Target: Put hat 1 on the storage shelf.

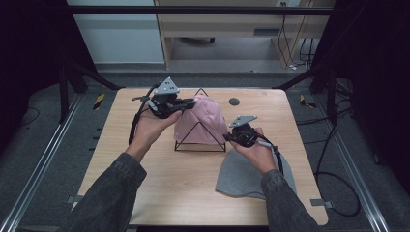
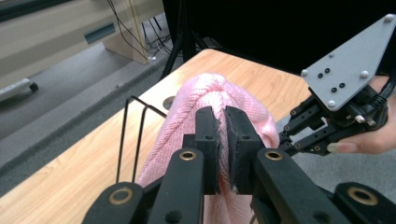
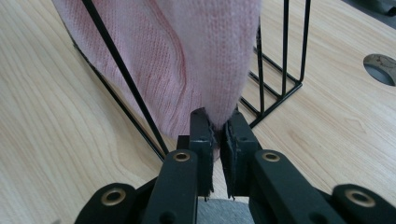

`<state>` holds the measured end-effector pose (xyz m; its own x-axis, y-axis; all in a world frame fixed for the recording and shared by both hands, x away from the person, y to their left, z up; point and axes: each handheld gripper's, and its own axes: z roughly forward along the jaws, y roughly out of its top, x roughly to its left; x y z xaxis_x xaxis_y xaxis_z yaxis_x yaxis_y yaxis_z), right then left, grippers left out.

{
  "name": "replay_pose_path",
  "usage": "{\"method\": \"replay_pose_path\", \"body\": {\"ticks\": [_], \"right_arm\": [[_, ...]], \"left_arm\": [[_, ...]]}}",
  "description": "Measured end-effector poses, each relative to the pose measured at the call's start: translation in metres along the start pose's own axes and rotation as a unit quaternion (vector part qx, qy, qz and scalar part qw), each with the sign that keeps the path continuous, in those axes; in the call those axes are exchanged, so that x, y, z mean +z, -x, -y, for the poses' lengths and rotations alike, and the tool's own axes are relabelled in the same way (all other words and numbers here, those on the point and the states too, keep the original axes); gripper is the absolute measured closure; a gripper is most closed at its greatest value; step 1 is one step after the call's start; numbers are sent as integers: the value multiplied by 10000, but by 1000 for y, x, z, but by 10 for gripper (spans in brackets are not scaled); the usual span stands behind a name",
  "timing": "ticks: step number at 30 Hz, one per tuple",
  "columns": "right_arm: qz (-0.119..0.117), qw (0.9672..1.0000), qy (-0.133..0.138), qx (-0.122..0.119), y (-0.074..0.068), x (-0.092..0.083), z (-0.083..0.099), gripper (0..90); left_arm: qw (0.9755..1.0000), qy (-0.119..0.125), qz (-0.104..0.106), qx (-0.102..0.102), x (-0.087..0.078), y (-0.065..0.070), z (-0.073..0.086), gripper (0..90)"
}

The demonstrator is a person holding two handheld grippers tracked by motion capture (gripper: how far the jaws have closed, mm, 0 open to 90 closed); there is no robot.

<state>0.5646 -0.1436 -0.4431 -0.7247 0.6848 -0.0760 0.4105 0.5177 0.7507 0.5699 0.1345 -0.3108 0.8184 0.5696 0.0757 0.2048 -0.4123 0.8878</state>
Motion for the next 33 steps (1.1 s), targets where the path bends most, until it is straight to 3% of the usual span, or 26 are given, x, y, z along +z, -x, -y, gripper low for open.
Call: {"method": "replay_pose_path", "body": {"ticks": [6,15,22,29,33], "right_arm": [[82,9996,-252,-127,-1,8,4,828],[48,9991,-406,-81,-2,18,10,809],[212,9989,-407,17,-1,10,12,668],[463,9982,-314,217,5,-16,12,481],[705,9961,-383,363,18,-33,20,415]], "left_arm": [[9999,-140,37,-10,6,1,10,839],[9997,-225,60,0,10,3,18,837],[9994,-339,84,9,12,5,23,811],[9997,-211,-136,-51,5,12,29,587],[9994,-144,-194,-245,-6,16,33,400]]}}
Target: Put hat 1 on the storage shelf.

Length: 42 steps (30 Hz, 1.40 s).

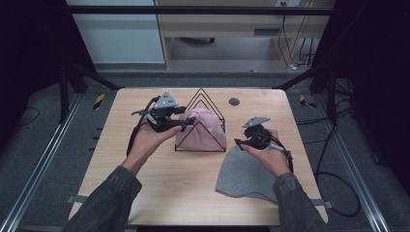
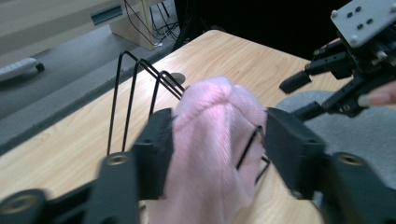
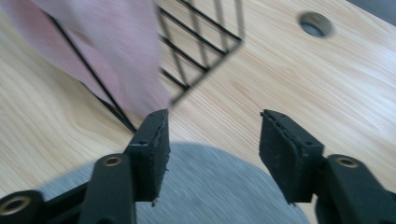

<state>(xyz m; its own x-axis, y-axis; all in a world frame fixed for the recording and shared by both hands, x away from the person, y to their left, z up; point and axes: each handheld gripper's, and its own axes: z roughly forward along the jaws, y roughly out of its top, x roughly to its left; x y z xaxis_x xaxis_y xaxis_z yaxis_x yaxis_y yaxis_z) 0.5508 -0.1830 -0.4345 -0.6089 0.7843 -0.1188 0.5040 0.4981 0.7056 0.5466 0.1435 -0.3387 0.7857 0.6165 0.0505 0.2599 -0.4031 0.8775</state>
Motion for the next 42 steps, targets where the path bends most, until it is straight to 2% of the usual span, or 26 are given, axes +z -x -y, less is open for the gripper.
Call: {"method": "replay_pose_path", "body": {"ticks": [3,7,10,13,14,15,16,17,20,25,28,31,35,38,42], "right_arm": [[115,9997,-111,161,12,-6,10,387],[220,9983,-368,383,29,-10,28,369],[267,9970,-505,528,41,-10,42,371],[295,9948,-683,703,50,-7,54,371],[310,9941,-723,747,52,-6,57,373],[286,9931,-788,824,54,-5,60,376],[285,9922,-852,867,57,-3,64,377],[274,9915,-886,914,59,-2,67,375],[264,9901,-861,1077,63,-2,72,376],[276,9882,-929,1182,67,-2,79,369],[241,9877,-976,1197,68,-1,82,386],[195,9889,-992,1091,66,-2,83,470],[87,9907,-975,945,62,-4,82,684],[-61,9910,-982,913,58,-4,81,828],[-150,9927,-883,805,53,-7,79,852]], "left_arm": [[9998,-166,-31,118,-9,7,10,303],[9993,-324,11,183,-17,18,34,205],[9994,-342,74,78,-21,26,62,138],[9981,-587,-72,158,-20,30,87,104],[9980,-628,-54,93,-18,31,96,104],[9976,-684,77,-76,-16,29,106,104],[9968,-773,123,-179,-14,29,111,104],[9961,-851,105,-193,-13,29,115,104],[9946,-1016,85,-190,-13,30,123,104],[9931,-1152,-52,-203,-18,27,132,103],[9924,-1188,-120,-292,-22,24,136,103],[9924,-1161,-197,-363,-27,20,138,106],[9927,-1080,-262,-464,-31,17,139,108],[9925,-1084,-316,-461,-32,17,139,105],[9920,-1135,-264,-477,-31,17,141,104]]}}
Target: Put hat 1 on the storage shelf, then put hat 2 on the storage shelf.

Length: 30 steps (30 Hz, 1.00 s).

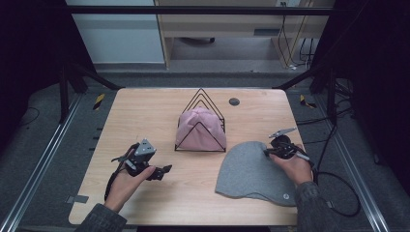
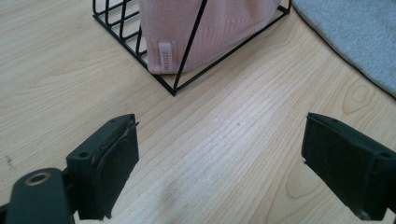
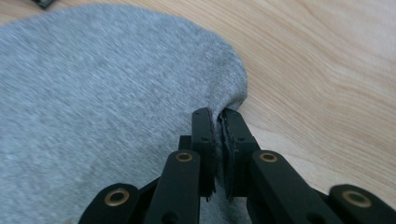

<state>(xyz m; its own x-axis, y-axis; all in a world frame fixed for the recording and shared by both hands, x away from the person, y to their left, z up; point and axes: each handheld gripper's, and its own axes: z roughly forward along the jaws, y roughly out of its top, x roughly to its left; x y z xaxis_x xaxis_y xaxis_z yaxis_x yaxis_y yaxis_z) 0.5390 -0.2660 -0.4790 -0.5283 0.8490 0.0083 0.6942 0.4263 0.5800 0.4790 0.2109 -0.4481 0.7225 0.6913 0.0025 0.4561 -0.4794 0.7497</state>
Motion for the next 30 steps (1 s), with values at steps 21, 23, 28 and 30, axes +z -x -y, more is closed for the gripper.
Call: {"method": "replay_pose_path", "body": {"ticks": [21,23,28,30], "right_arm": [[-554,9874,1284,-736,-52,-83,-10,854],[-705,9851,1407,-698,-60,-92,-13,855],[-938,9753,1726,-1015,-88,-120,-27,855],[-992,9709,1838,-1169,-99,-130,-35,855]], "left_arm": [[9986,-100,491,-175,7,0,5,85],[9974,-38,693,-194,8,0,5,86],[9961,5,877,-92,9,6,3,86],[9950,43,990,-80,9,8,2,87]]}}
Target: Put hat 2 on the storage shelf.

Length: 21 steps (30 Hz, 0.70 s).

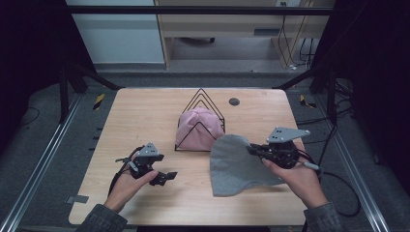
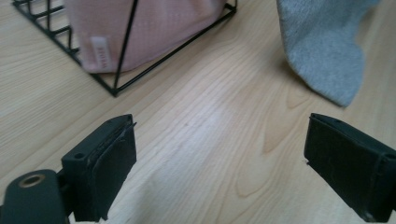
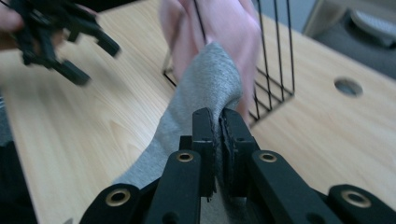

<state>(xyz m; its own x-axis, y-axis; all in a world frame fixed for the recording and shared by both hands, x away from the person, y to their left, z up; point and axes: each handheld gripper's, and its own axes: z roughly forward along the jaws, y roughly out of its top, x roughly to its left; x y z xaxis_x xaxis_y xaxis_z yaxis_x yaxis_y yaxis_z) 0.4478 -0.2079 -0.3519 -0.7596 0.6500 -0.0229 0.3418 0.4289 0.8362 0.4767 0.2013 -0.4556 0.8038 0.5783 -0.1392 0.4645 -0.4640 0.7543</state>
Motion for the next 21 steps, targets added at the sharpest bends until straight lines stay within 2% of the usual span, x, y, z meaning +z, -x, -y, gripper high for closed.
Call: {"method": "replay_pose_path", "body": {"ticks": [4,6,16,21], "right_arm": [[-119,9995,170,-245,-16,-3,-23,855],[-158,9990,225,-344,-22,-1,-32,854],[-395,9969,374,-572,-41,21,-64,854],[-484,9953,443,-718,-50,25,-78,854]], "left_arm": [[9994,32,309,154,2,6,-2,92],[9989,9,400,235,4,10,-3,93],[9978,161,588,277,4,16,-6,107],[9977,143,596,286,5,16,-6,111]]}}
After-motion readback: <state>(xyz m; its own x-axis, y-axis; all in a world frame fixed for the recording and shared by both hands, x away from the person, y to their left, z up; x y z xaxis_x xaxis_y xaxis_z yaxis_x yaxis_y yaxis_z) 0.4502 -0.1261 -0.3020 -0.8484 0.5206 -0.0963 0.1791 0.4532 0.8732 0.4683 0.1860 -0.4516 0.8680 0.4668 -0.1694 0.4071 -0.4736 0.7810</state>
